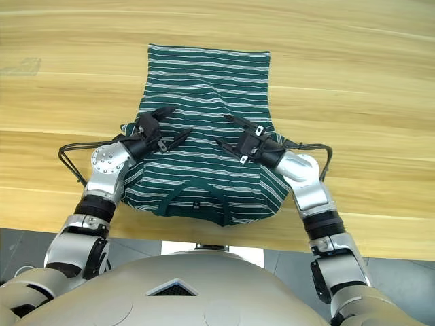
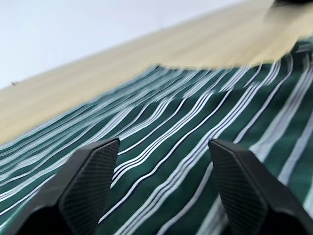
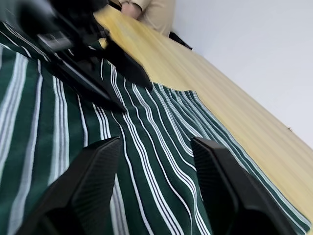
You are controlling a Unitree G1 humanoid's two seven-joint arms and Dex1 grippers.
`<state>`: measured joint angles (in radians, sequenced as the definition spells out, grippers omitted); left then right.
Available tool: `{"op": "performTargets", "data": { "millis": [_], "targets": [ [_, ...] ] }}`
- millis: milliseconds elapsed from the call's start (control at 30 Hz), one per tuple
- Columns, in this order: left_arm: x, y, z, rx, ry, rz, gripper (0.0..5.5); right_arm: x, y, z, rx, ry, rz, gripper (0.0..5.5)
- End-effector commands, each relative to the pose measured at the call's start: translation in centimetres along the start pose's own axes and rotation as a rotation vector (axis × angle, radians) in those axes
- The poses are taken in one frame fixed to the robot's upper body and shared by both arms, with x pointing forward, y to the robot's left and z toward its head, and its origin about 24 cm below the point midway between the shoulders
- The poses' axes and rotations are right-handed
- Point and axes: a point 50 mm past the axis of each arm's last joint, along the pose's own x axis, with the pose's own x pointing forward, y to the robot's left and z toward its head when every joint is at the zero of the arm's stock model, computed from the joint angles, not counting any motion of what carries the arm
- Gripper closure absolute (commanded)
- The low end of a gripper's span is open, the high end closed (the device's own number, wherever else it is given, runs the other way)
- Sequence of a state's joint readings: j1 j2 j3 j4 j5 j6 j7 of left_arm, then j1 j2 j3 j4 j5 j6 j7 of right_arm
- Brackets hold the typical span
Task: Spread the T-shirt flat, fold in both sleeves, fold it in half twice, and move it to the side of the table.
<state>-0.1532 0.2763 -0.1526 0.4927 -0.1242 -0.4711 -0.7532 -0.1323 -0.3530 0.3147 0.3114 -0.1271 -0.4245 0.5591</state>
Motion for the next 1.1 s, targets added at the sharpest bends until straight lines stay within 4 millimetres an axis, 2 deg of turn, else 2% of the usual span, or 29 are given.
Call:
{"op": "performTargets", "data": {
  "millis": [33,167,300,433,600,667,700,800,833,900,967,1100],
  "targets": [
    [-2.0,0.6,1.2,0.013,-0.035,0.082,2.13,1.5,-1.1,-1.7,0.011,0.096,-0.093,2.84],
    [-3.5,2.0,1.9,0.002,-0.047,0.217,2.13,1.5,-1.0,-2.8,0.038,0.143,-0.150,2.84],
    [-6.9,0.9,1.0,0.020,0.047,0.236,2.13,1.0,-0.9,-3.5,0.057,0.181,-0.213,2.84],
    [-10.2,-0.5,-1.0,0.110,0.299,0.206,2.13,1.0,-1.0,-3.3,0.071,0.180,-0.241,2.84],
    [-11.1,0.3,-1.0,0.102,0.341,0.358,2.13,1.6,-1.9,-3.5,0.095,0.207,-0.296,2.84],
    [-12.0,0.7,-0.7,0.146,0.347,0.370,2.13,1.7,-1.8,-2.5,0.105,0.143,-0.286,2.84],
    [-13.0,1.0,-0.2,0.186,0.343,0.380,2.13,1.4,-1.8,-1.2,0.124,0.046,-0.283,2.84],
    [-15.5,1.8,1.5,0.252,0.309,0.419,2.13,-1.1,-2.4,3.0,0.187,-0.225,-0.327,2.84],
    [-15.9,1.4,1.7,0.255,0.310,0.400,2.13,-2.0,-2.6,3.9,0.194,-0.272,-0.350,2.84],
    [-15.9,-1.1,1.8,0.207,0.290,0.295,2.13,-3.3,-3.1,5.1,0.176,-0.303,-0.389,2.84],
    [-15.3,-2.9,1.6,0.174,0.287,0.202,2.13,-3.7,-3.6,5.7,0.160,-0.302,-0.411,2.84],
    [-15.3,-2.7,1.4,0.184,0.310,0.172,2.13,-4.4,-5.0,6.7,0.172,-0.327,-0.482,2.84]
  ]
}}
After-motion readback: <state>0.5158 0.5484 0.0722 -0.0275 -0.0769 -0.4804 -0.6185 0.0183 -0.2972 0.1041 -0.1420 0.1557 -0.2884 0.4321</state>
